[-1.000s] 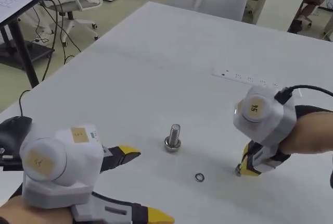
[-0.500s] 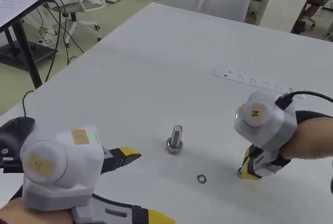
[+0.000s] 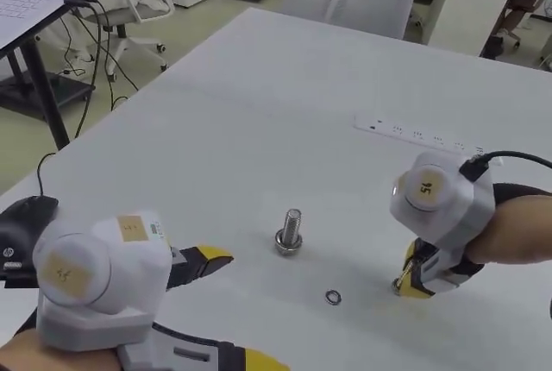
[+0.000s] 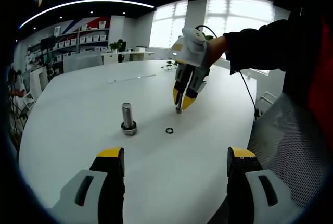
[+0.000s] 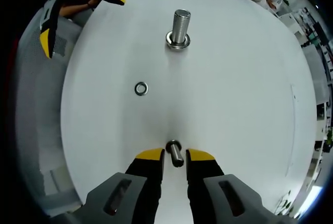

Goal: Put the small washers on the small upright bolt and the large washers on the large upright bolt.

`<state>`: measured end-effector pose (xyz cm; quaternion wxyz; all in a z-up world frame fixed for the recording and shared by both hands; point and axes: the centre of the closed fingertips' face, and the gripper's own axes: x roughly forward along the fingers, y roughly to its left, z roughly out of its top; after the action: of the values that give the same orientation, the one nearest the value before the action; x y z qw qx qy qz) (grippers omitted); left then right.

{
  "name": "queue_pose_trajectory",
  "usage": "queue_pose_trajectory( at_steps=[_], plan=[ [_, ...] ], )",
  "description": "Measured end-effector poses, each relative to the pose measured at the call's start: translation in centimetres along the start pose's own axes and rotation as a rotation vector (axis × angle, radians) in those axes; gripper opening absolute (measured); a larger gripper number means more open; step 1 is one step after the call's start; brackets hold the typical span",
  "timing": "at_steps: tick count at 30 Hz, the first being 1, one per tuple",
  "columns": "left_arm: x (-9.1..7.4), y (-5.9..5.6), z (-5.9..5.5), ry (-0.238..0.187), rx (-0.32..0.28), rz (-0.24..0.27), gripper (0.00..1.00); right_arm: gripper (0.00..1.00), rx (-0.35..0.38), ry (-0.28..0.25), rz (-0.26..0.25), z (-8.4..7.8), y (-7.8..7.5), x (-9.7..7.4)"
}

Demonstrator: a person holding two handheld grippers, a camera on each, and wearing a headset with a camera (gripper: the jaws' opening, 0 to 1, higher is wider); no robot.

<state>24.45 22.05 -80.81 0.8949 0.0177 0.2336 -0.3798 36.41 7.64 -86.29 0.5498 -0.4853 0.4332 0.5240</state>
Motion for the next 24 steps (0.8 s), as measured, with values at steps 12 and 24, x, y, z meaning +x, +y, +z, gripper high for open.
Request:
queue_pose_trajectory(
  at_steps=[12, 24],
  plan=[
    [0.1, 0.1, 0.1, -0.002, 0.003, -0.004, 0.81, 0.18, 0.026, 0.009, -0.008, -1.2, 0.0, -0.4],
    [0.2, 0.1, 0.3, -0.007, 0.010, -0.010, 0.81, 0.19, 0.048, 0.012, -0.002, -2.2, 1.4, -0.7]
  ],
)
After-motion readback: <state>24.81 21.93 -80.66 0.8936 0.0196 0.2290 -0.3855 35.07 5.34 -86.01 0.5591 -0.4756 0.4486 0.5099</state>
